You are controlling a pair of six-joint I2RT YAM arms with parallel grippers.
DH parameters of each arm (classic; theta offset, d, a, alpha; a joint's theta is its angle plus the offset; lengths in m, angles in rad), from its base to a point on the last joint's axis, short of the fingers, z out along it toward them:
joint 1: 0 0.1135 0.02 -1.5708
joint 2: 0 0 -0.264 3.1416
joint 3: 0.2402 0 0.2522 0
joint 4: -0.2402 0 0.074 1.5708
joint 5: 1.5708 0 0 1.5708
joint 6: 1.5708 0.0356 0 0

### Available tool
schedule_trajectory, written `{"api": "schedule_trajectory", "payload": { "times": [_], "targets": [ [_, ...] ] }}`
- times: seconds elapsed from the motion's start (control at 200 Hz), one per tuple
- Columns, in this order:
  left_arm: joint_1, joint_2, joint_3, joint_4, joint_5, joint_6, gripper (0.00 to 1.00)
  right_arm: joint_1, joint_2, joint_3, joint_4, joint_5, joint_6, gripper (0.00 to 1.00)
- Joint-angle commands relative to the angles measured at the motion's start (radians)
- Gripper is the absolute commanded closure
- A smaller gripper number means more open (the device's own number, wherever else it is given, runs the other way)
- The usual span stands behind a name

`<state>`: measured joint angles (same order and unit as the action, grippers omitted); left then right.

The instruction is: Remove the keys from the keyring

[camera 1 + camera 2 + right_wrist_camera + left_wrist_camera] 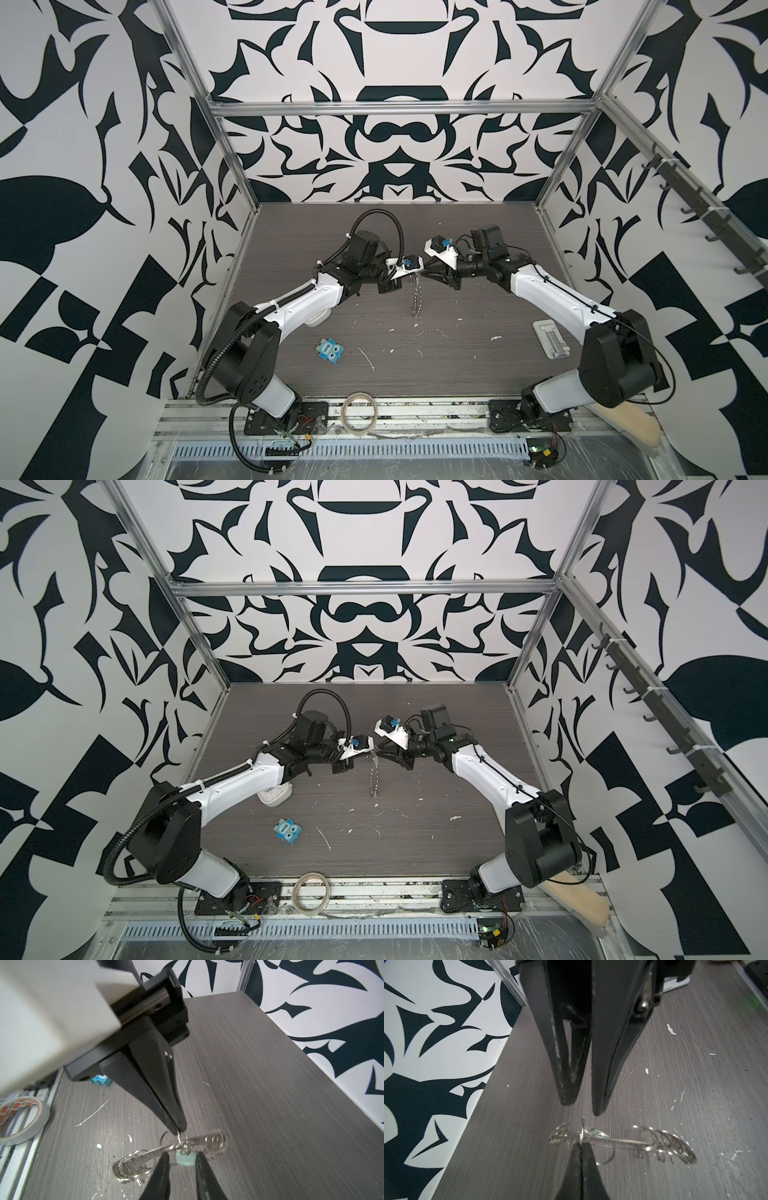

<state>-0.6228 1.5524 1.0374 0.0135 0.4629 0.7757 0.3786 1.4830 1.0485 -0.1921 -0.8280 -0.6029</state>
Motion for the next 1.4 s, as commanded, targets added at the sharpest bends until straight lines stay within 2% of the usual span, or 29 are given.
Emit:
{"api": "schedule_trajectory", "payload": {
  "times": [0.0,0.225,0.3,0.41,0.56,0.68,0.74,0.835,0.885,0.955,1.085,1.25,1.395],
  "targets": [
    [0.003,-0.038,-0.012,-0.004,0.041,0.012,1.0,0.015,0.003,0.04,0.003,-0.034,-0.006,0.74],
    [0.003,-0.044,-0.015,-0.004,0.053,0.04,1.0,0.026,0.03,0.06,-0.011,-0.022,-0.021,0.8],
    [0.003,-0.044,-0.016,-0.004,0.059,0.041,1.0,0.031,0.034,0.067,-0.027,-0.011,-0.038,0.86],
    [0.003,-0.044,-0.017,-0.002,0.062,0.041,1.0,0.032,0.036,0.072,-0.034,0.001,-0.05,1.0],
    [0.003,-0.05,-0.024,0.009,0.066,0.036,1.0,0.036,0.027,0.069,-0.042,0.021,-0.067,1.0],
    [0.003,-0.062,-0.038,0.024,0.065,0.03,1.0,0.033,-0.002,0.018,0.057,0.017,-0.032,1.0],
    [0.007,-0.074,-0.051,0.034,0.062,0.024,0.88,0.028,-0.016,-0.015,0.121,0.016,-0.006,1.0],
    [0.022,-0.105,-0.071,0.038,0.061,0.023,0.75,0.016,-0.024,-0.026,0.157,0.0,0.018,1.0],
    [0.035,-0.127,-0.087,0.045,0.063,0.024,0.71,0.011,-0.026,-0.028,0.166,-0.009,0.023,1.0],
    [0.062,-0.157,-0.111,0.067,0.082,-0.024,0.69,0.006,-0.031,-0.028,0.182,-0.021,0.031,1.0],
    [0.117,-0.179,-0.143,0.144,0.155,-0.114,0.71,0.002,-0.042,-0.031,0.208,-0.039,0.051,1.0],
    [0.169,-0.151,-0.172,0.376,0.291,-0.348,0.69,0.002,-0.064,-0.042,0.257,-0.047,0.072,1.0],
    [0.17,-0.11,-0.134,0.356,0.347,-0.37,0.68,0.002,-0.083,-0.039,0.285,-0.059,0.099,1.0]
  ]
}}
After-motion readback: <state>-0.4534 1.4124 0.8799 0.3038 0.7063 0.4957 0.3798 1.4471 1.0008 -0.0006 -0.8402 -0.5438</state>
